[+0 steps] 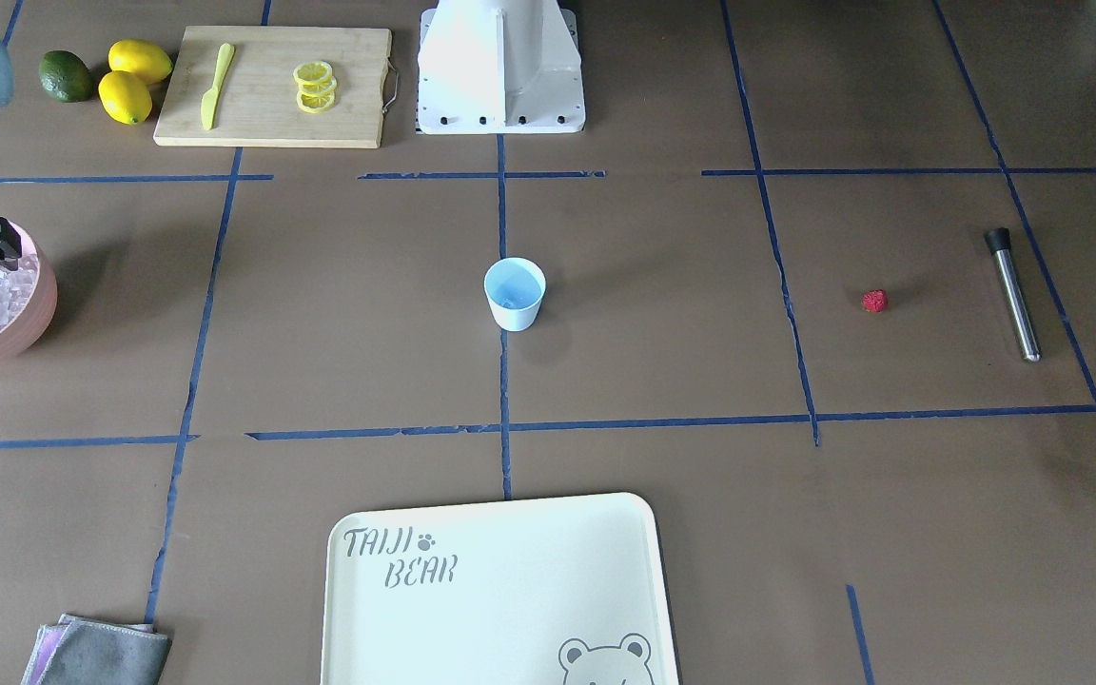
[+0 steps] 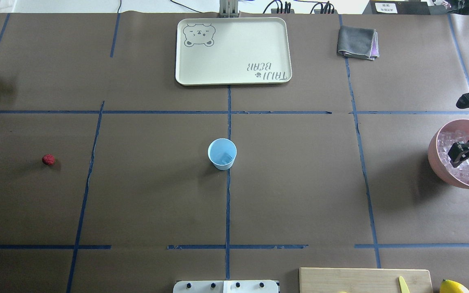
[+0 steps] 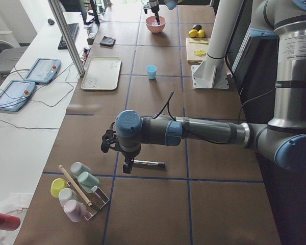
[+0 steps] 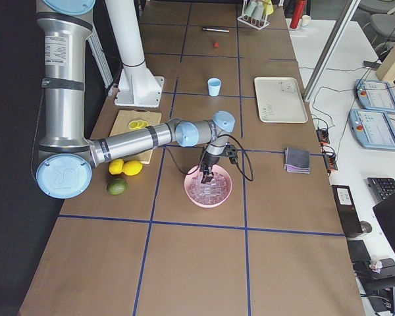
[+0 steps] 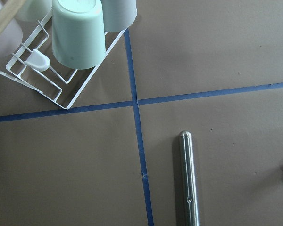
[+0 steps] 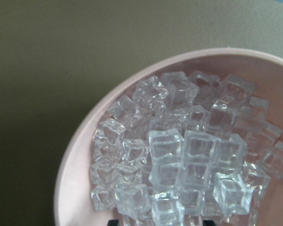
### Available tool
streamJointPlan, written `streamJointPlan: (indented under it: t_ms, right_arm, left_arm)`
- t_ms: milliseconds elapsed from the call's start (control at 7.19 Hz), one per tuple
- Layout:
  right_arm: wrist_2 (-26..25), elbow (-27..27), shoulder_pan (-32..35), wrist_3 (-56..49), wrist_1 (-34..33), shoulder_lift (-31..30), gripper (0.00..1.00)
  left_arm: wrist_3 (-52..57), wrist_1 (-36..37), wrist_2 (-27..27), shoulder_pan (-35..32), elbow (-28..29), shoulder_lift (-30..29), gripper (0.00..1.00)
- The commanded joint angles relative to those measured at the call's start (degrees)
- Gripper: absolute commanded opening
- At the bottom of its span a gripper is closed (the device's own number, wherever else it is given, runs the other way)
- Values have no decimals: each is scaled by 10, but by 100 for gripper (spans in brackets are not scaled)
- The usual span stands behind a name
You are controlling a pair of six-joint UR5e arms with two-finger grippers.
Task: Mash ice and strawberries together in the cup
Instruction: 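Lower the right gripper into the bowl and grasp another ice cube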
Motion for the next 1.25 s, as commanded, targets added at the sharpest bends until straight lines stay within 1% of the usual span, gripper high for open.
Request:
streamJointPlan:
  t_ms: [0, 695, 834, 973, 1112]
  right_arm:
    - [0, -12, -2, 0, 0, 10, 67]
    - [0, -21, -3, 1, 0, 10, 67]
    - [0, -21, -3, 1, -1, 10, 57]
    - [0, -21, -3, 0, 0, 10, 36]
    - [0, -22, -3, -1, 0, 10, 19]
  left_arm:
    - [0, 0, 0, 0, 0, 0, 100]
    - [0, 0, 0, 0, 0, -2, 100]
    - [0, 0, 0, 0, 0, -3, 100]
    - [0, 0, 0, 0, 0, -4, 100]
    - [0, 0, 0, 0, 0, -4, 100]
